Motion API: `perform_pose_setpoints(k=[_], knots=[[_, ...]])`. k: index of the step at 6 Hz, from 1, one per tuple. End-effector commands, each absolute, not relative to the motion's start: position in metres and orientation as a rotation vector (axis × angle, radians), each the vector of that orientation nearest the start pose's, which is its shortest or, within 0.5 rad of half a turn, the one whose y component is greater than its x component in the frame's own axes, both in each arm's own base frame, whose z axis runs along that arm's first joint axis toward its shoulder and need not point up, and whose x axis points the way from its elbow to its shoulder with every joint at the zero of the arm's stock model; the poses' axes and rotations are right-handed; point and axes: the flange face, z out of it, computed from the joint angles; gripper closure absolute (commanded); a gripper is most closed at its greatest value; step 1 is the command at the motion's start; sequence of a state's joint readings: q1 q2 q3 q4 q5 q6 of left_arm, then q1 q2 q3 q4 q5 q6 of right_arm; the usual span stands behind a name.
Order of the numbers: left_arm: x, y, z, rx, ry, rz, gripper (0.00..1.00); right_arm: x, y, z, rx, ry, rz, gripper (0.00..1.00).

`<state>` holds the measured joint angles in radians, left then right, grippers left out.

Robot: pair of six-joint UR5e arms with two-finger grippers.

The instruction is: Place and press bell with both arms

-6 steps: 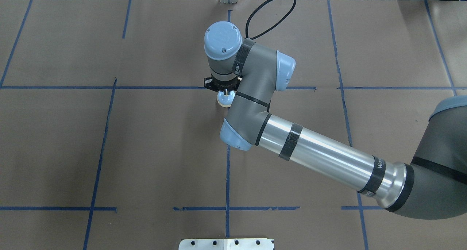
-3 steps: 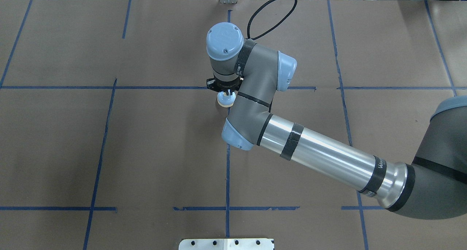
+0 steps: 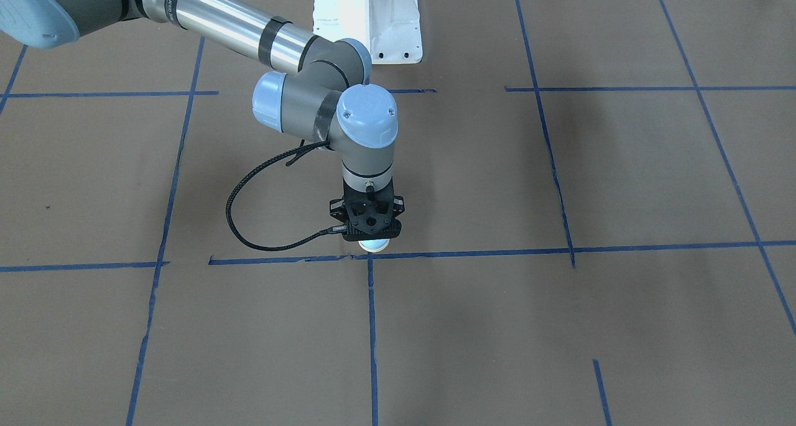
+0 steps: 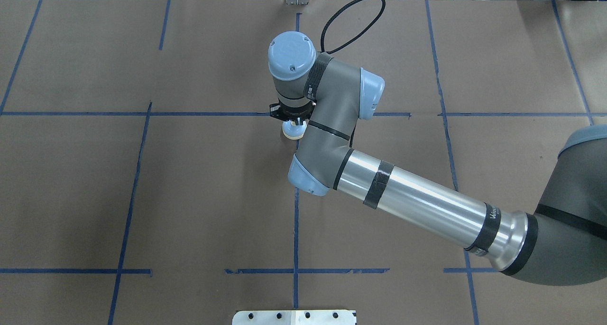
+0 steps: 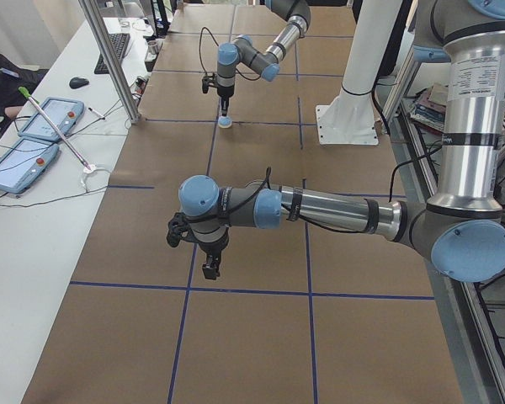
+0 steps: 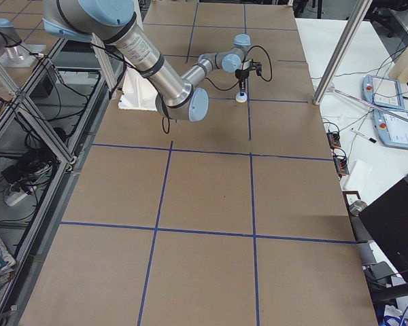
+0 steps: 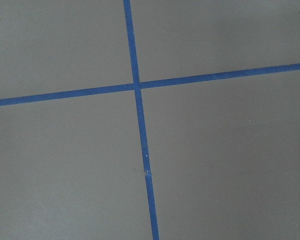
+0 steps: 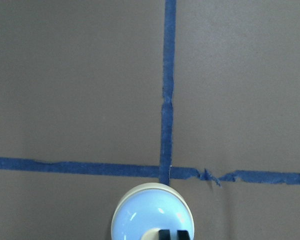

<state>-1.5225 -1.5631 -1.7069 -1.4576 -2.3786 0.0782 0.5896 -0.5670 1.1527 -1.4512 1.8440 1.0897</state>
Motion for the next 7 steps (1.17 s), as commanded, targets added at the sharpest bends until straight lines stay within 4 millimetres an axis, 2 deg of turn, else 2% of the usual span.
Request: perform_pose_setpoints(k=[1,2,3,4,5,6,7], knots=[[-0.037,-0.489,0.605,0.025,0.810,0.126,0.00,-0.617,-0.552,0.166,0.138,-0.761,0.009,0.81],[-0.038,-0.489,0.605,0.025,0.810,0.124,0.00,-0.597,-0.565,0.149,0.106,-0.808,0.014,0.81],[-0.038,-0.489,0.605,0.027,0.809,0.125,0.00,-0.586,-0.572,0.144,0.103,-0.822,0.020,0.75],[-0.038,-0.487,0.608,0.020,0.804,0.123,0.00,-0.552,-0.601,0.153,0.044,-0.855,0.032,0.45],[-0.039,-0.479,0.614,0.009,0.800,0.116,0.00,-0.522,-0.622,0.168,0.009,-0.857,0.034,0.00],[-0.040,-0.465,0.631,-0.021,0.797,0.110,0.00,-0.484,-0.641,0.198,0.016,-0.846,0.034,0.00],[-0.040,-0.462,0.634,-0.029,0.800,0.103,0.00,-0.409,-0.654,0.238,0.011,-0.838,-0.024,0.00]])
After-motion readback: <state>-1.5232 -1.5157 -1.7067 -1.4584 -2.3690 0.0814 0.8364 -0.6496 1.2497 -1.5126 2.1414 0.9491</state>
